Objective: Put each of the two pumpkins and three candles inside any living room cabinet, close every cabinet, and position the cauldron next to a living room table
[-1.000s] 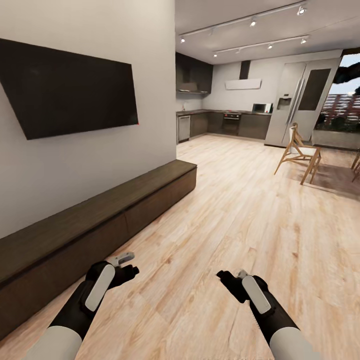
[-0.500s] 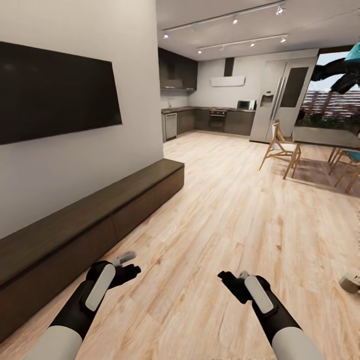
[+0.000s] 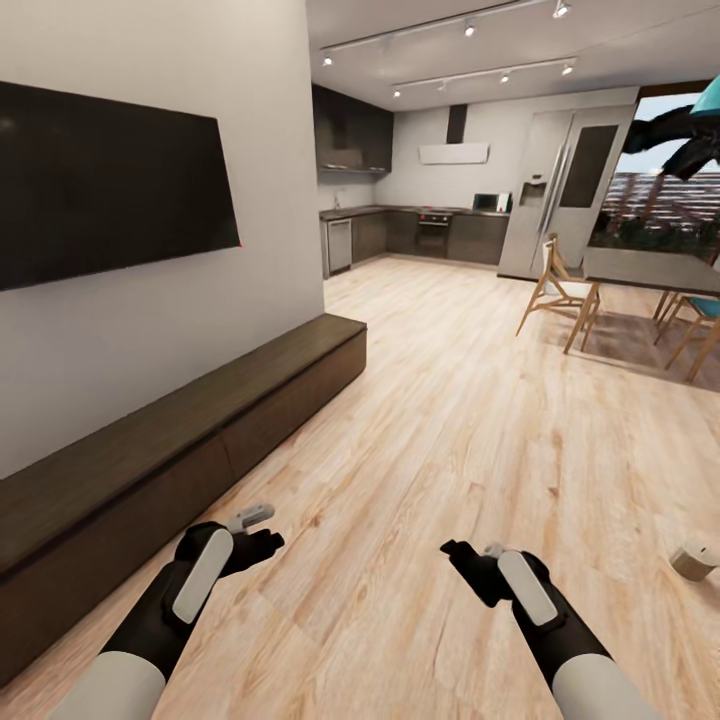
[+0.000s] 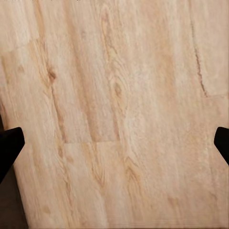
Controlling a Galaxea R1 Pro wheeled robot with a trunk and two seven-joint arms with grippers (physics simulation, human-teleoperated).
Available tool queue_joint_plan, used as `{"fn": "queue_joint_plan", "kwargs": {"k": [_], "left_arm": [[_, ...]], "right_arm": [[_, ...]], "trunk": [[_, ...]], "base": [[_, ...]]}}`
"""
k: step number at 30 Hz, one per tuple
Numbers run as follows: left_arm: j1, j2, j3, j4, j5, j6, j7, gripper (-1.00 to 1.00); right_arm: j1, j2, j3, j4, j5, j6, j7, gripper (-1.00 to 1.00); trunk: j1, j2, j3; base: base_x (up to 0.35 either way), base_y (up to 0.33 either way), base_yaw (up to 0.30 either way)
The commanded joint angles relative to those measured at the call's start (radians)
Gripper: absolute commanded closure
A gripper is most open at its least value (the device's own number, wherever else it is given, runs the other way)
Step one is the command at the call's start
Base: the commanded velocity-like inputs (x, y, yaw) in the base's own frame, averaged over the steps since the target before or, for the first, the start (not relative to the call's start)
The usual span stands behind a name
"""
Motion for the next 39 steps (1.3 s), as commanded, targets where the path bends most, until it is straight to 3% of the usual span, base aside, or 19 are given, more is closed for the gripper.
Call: {"fn": "queue_joint_plan", "kwargs": {"k": [1, 4, 12, 39], "left_arm": [[0.000, 0.001, -0.006, -0.001, 0.010, 0.001, 0.010, -1.00], [0.000, 0.000, -0.011, -0.001, 0.010, 0.001, 0.010, -1.00], [0.000, 0.001, -0.013, -0.001, 0.009, 0.001, 0.010, -1.00], [0.000, 0.003, -0.013, -0.003, 0.006, 0.000, 0.010, -1.00]], "right_arm": [[0.000, -0.005, 0.000, -0.002, -0.022, 0.002, -0.008, -1.00], [0.000, -0.021, 0.000, -0.001, -0.040, 0.002, -0.008, -1.00], [0.000, -0.027, 0.000, -0.001, -0.049, 0.002, -0.008, -1.00], [0.000, -0.037, 0.000, 0.000, -0.051, 0.002, -0.008, -1.00]], "trunk": [[-0.004, 0.007, 0.001], [-0.016, 0.028, 0.009], [-0.046, 0.084, 0.034], [-0.046, 0.084, 0.034]], "base": [[0.000, 0.000, 0.000], [0.000, 0.000, 0.000], [0.000, 0.000, -0.041], [0.001, 0.000, -0.270]]}}
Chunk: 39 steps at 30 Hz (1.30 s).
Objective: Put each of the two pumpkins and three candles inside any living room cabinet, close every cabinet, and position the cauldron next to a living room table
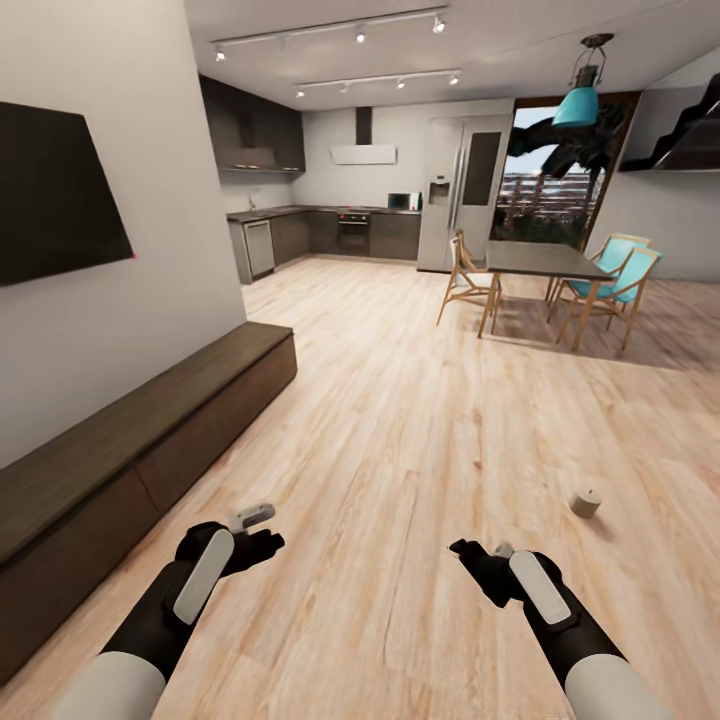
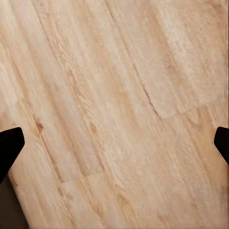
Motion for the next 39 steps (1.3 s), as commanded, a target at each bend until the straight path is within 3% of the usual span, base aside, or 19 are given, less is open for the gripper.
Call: {"fn": "queue_joint_plan", "kwargs": {"k": [1, 19, 39], "left_arm": [[0.000, 0.001, -0.003, -0.001, 0.010, 0.001, 0.010, -1.00], [-0.001, 0.001, -0.005, 0.000, 0.008, 0.001, 0.009, -1.00], [0.000, 0.001, -0.005, 0.002, 0.008, 0.002, 0.010, -1.00]], "right_arm": [[-0.001, 0.000, -0.001, -0.002, -0.009, 0.002, -0.008, -1.00], [-0.001, 0.001, -0.001, -0.002, -0.009, 0.001, -0.006, -1.00], [-0.001, 0.002, 0.001, -0.003, 0.001, -0.005, -0.007, -1.00]], "trunk": [[0.000, -0.001, -0.001], [0.000, -0.001, 0.007], [0.000, -0.001, 0.008]], "base": [[0.053, 0.000, -0.279], [0.127, 0.000, -0.279], [0.240, 0.000, -0.279]]}}
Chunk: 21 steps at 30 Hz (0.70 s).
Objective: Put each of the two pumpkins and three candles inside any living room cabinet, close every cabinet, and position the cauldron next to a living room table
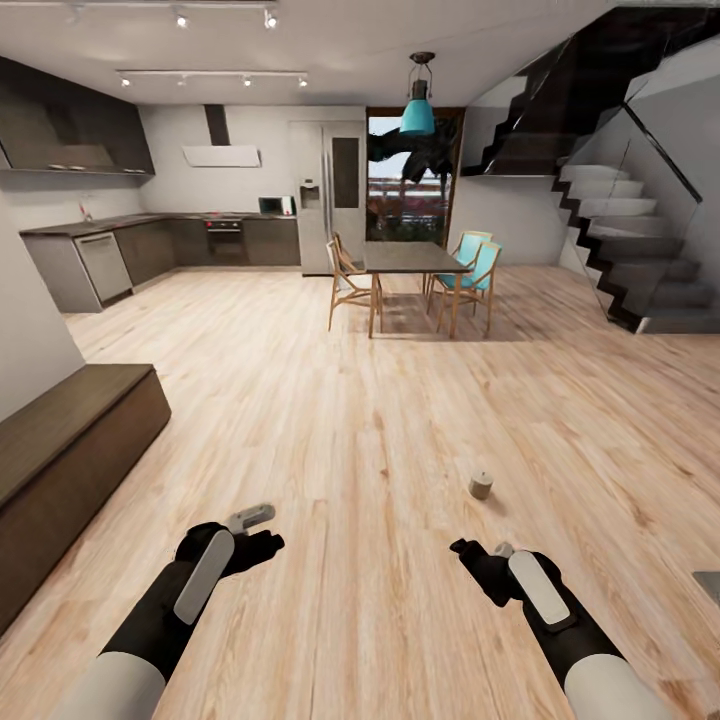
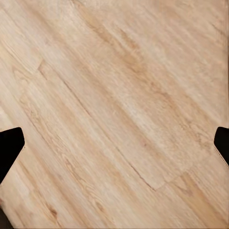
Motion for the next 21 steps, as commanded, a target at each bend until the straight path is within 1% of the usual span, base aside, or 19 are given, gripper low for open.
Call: {"fn": "queue_joint_plan", "kwargs": {"k": [1, 8, 9, 10, 12, 13, 14, 15, 17, 19, 20, 21], "left_arm": [[-0.001, 0.001, -0.003, -0.001, 0.011, 0.001, 0.010, -1.00], [-0.001, 0.001, -0.007, 0.010, 0.007, -0.003, 0.021, -1.00], [-0.001, 0.002, -0.011, 0.012, 0.006, -0.005, 0.023, -1.00], [-0.001, 0.002, -0.020, 0.028, -0.004, -0.009, 0.025, -1.00], [-0.004, 0.001, -0.029, 0.072, -0.036, -0.017, 0.026, -1.00], [-0.003, 0.001, -0.030, 0.085, -0.047, -0.021, 0.027, -1.00], [-0.003, 0.000, -0.032, 0.111, -0.069, -0.035, 0.027, -1.00], [-0.004, 0.000, -0.033, 0.125, -0.080, -0.045, 0.027, -1.00], [-0.006, 0.001, -0.034, 0.182, -0.110, -0.094, 0.027, -1.00], [-0.010, 0.000, -0.035, 0.239, -0.122, -0.138, 0.027, -1.00], [-0.011, 0.000, -0.034, 0.267, -0.127, -0.155, 0.027, -1.00], [-0.011, 0.000, -0.034, 0.273, -0.128, -0.158, 0.027, -1.00]], "right_arm": [[-0.001, 0.000, -0.001, -0.002, -0.008, 0.002, -0.008, -1.00], [-0.001, 0.000, 0.008, -0.002, 0.002, -0.020, -0.012, -1.00], [-0.001, 0.001, 0.012, -0.002, 0.012, -0.024, -0.015, -1.00], [-0.001, 0.003, 0.022, -0.002, 0.041, -0.028, -0.019, -1.00], [-0.001, 0.004, 0.041, 0.001, 0.099, -0.025, -0.023, -1.00], [-0.001, 0.005, 0.046, 0.003, 0.116, -0.024, -0.025, -1.00], [-0.001, 0.006, 0.055, 0.007, 0.148, -0.023, -0.027, -1.00], [-0.001, 0.007, 0.059, 0.009, 0.163, -0.022, -0.028, -1.00], [-0.001, 0.008, 0.069, 0.013, 0.212, -0.019, -0.034, -1.00], [-0.001, 0.010, 0.077, 0.015, 0.240, -0.012, -0.059, -1.00], [-0.001, 0.010, 0.087, 0.015, 0.251, -0.004, -0.086, -1.00], [-0.001, 0.010, 0.090, 0.015, 0.253, -0.001, -0.094, -1.00]], "trunk": [[0.001, 0.000, -0.001], [0.001, 0.000, -0.001], [0.001, 0.000, -0.001], [0.001, 0.000, -0.001], [0.001, 0.000, -0.001], [0.001, 0.000, -0.001], [0.001, 0.000, -0.001], [0.001, 0.000, -0.001], [0.001, 0.000, -0.001], [0.001, 0.000, -0.001], [0.001, 0.000, -0.001], [0.001, 0.000, -0.001]], "base": [[0.326, 0.000, -0.279], [0.328, 0.000, -0.279], [0.329, 0.000, -0.279], [0.329, 0.000, -0.279], [0.329, 0.000, -0.279], [0.329, 0.000, -0.276], [0.329, 0.000, -0.265], [0.330, 0.000, -0.244], [0.331, 0.000, -0.139], [0.334, 0.000, -0.057], [0.335, 0.000, -0.023], [0.336, 0.000, -0.018]]}}
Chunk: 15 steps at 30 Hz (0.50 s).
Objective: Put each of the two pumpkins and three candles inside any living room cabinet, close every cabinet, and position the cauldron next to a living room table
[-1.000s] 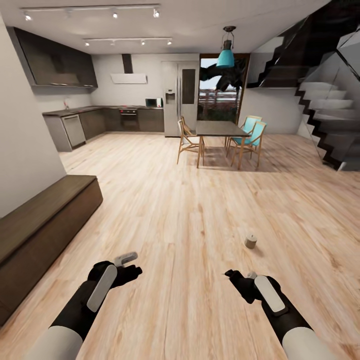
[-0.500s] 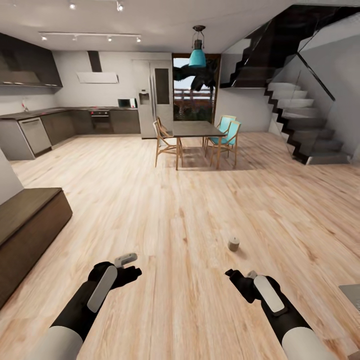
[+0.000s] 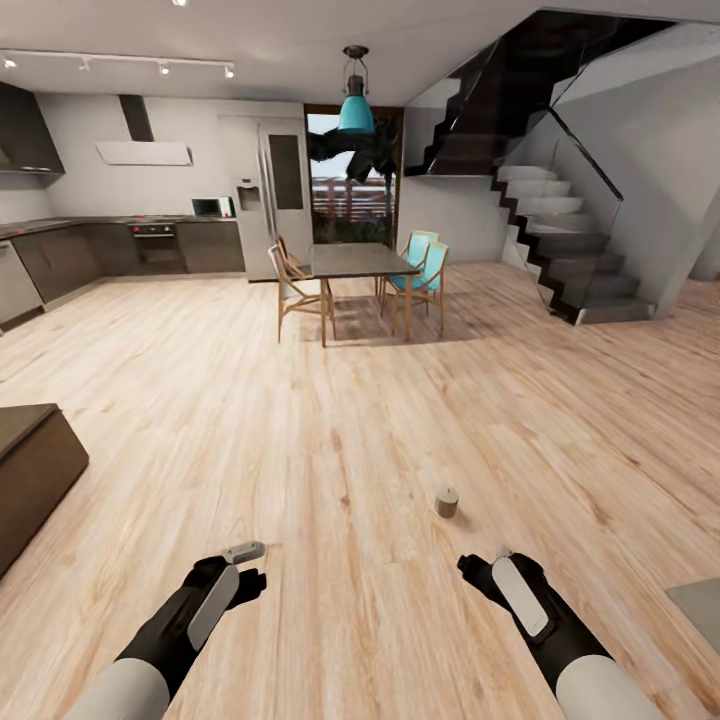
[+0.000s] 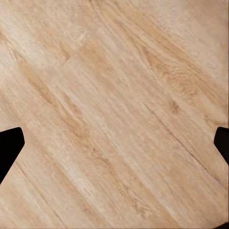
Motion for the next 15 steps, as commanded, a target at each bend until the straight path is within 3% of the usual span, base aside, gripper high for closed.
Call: {"fn": "queue_joint_plan", "kwargs": {"k": [1, 7, 12, 15], "left_arm": [[-0.001, 0.001, -0.006, 0.005, 0.009, -0.003, 0.010, -1.00], [-0.002, 0.005, -0.004, 0.011, 0.014, -0.010, 0.010, -1.00], [-0.002, 0.003, -0.004, 0.011, 0.018, -0.010, 0.008, -1.00], [-0.002, 0.003, -0.004, 0.011, 0.019, -0.010, 0.006, -1.00]], "right_arm": [[-0.001, -0.001, 0.015, -0.002, -0.005, 0.010, -0.024, -1.00], [-0.001, -0.002, 0.137, -0.006, 0.005, 0.046, -0.046, -1.00], [-0.001, -0.003, 0.153, -0.007, 0.005, 0.045, -0.042, -1.00], [-0.001, -0.002, 0.154, -0.007, 0.005, 0.045, -0.042, -1.00]], "trunk": [[0.001, 0.000, -0.001], [0.001, 0.000, -0.001], [0.001, 0.000, -0.001], [0.001, 0.000, -0.001]], "base": [[0.336, 0.000, -0.012], [0.337, 0.000, -0.003], [0.336, 0.008, 0.018], [0.312, 0.070, 0.180]]}}
